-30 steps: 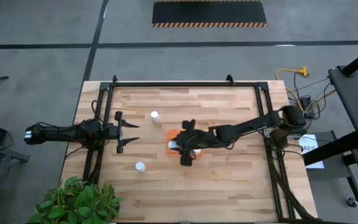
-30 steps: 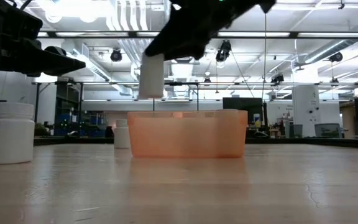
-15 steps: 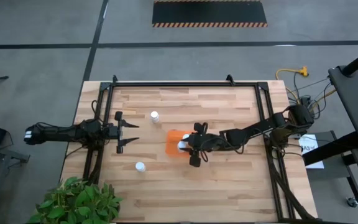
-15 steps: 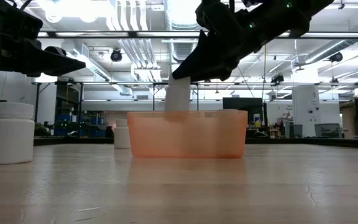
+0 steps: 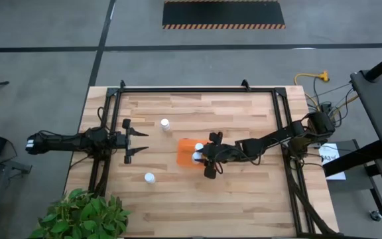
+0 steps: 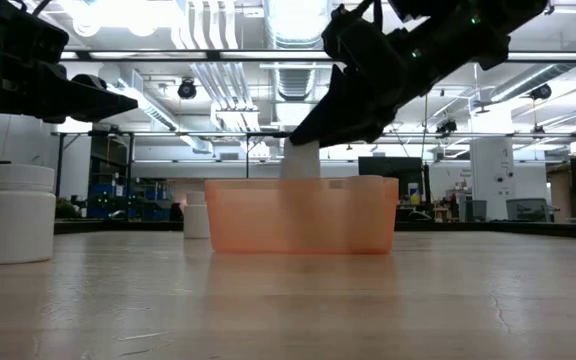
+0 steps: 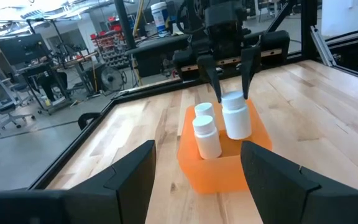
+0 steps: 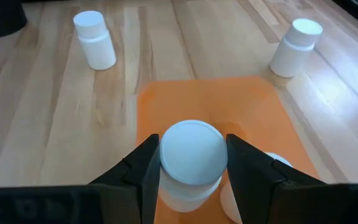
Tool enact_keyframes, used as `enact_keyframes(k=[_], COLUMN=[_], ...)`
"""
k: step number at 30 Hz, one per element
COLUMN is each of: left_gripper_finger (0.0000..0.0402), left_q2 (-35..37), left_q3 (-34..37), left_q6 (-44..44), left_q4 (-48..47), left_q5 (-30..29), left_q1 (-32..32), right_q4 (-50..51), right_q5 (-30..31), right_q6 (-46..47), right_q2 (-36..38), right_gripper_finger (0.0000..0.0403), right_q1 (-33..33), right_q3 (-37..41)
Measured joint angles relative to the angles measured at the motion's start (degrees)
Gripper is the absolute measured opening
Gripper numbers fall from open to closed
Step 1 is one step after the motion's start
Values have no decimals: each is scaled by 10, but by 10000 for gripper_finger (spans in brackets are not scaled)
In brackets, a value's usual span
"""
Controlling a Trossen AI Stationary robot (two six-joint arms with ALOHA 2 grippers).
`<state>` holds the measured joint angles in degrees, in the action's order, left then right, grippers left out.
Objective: Pick and place pill bottles into a basket
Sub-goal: Put the white medicine bottle into the orange bin
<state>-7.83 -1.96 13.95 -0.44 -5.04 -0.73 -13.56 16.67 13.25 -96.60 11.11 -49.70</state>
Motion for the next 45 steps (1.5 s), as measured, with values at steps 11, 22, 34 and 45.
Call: enact_keyframes(k=[11, 22, 34, 45], left_gripper_finger=[218, 218, 218, 218], left_q2=[0, 0, 0, 0], left_q3=[0, 0, 0, 0], left_q6=[0, 0, 0, 0], left_q4=[-1, -1, -1, -1], left_q5=[0, 0, 0, 0], left_q1=[0, 0, 0, 0], right_q4=[0, -18, -18, -17], right_q5=[-3, -8, -8, -7], right_q6=[3, 3, 3, 1], right_q2=[0, -41, -40, -40], right_gripper_finger=[141, 141, 164, 192], right_q1=[0, 0, 0, 0], right_q3=[11, 12, 12, 12])
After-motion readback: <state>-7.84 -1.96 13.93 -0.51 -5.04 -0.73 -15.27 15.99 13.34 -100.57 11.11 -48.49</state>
